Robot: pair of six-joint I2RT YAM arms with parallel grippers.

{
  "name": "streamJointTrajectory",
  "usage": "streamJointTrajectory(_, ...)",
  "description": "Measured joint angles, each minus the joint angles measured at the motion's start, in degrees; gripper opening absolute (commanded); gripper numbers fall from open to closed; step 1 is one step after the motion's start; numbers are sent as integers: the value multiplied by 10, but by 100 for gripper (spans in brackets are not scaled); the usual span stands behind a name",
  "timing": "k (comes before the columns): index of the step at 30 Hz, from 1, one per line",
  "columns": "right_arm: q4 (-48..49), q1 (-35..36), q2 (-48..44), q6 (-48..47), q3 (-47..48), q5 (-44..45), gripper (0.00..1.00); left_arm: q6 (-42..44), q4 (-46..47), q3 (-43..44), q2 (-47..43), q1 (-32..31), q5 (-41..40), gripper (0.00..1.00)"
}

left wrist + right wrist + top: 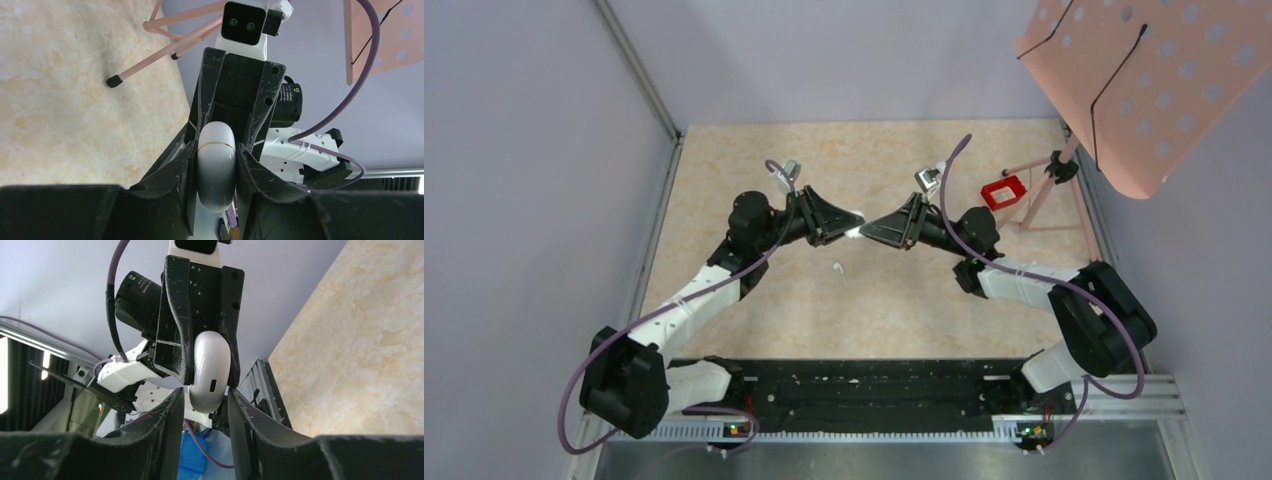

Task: Insert the wireless bluetooth earbuds into the charging case
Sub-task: Pass from the left arm to the right, then pass from the right arm to the left

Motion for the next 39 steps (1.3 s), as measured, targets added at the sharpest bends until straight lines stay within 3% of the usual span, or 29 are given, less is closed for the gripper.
streamJointTrajectory(9, 16, 5, 20, 19, 5, -1, 37, 0, 2, -1, 0, 2, 0, 0)
streamJointTrajectory(16, 16, 10, 25, 30, 11, 0, 0, 1, 9, -2, 0, 3, 2, 0)
streamJointTrajectory(19, 16, 10, 26, 32, 11, 0, 0, 2, 9, -2, -2, 4, 2, 0)
streamJointTrajectory(20, 16, 10, 26, 33, 11, 0, 0, 3, 9, -2, -3, 4, 1, 3)
streamJointTrajectory(21, 16, 10, 26, 33, 11, 0, 0, 5, 8, -2, -3, 4, 1, 13)
streamJointTrajectory(24, 15, 10, 27, 33, 10, 0, 0, 14, -1, -2, -6, 4, -1, 51)
streamJointTrajectory(28, 12, 14, 27, 28, 9, 4, 0, 36, -42, -2, -22, 4, -13, 77)
streamJointTrajectory(33, 6, 13, 26, 21, -8, 12, 0, 59, -85, 2, -47, 4, -26, 83)
streamJointTrajectory(39, -6, 9, 24, 14, -13, 15, 0, 62, -96, -3, -76, 4, -43, 72)
